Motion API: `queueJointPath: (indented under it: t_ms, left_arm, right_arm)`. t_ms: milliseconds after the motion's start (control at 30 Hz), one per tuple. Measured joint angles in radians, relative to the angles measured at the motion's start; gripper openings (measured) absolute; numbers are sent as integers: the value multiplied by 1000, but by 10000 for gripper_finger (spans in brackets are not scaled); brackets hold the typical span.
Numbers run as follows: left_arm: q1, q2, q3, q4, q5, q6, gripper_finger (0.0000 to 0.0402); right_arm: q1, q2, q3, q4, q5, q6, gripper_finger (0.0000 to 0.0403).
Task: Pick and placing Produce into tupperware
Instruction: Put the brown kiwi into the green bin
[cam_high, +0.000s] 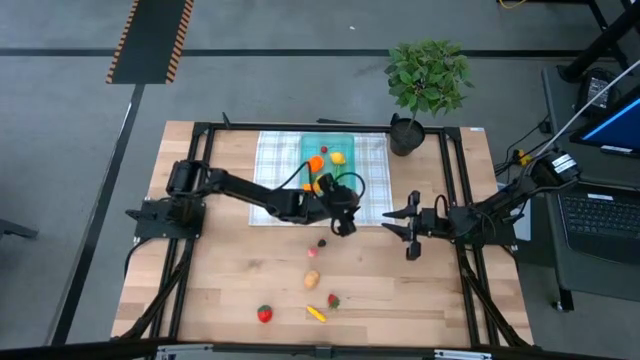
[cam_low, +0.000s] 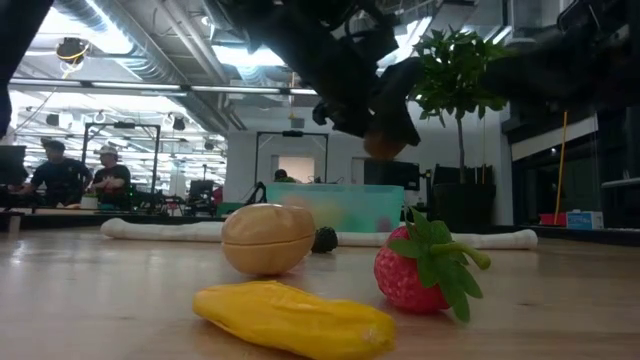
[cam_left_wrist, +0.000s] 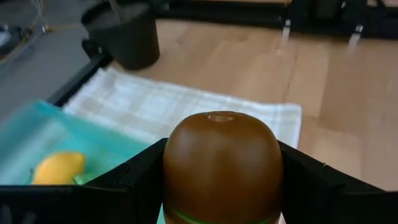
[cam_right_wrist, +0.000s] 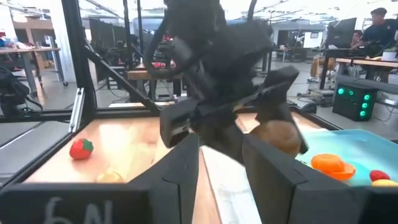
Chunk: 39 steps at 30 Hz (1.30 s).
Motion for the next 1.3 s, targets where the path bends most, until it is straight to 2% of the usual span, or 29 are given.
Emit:
queueJointPath:
  t_ms: [200,767,1000,1300]
  left_arm:
    - [66,0,0,94,86,73,238]
    - [242,0,0,128,208,155,238]
    - [301,-19,2,57,262,149,238]
    - [310,-127,1,-172,258,120,238]
  right_arm:
    - [0,0,-1,0,2,-18,127]
    - [0,0,-1,0,2,-24,127]
    - [-1,0,-1,0,2,-23,127]
    - [-1,0,-1,0,2,-24,127]
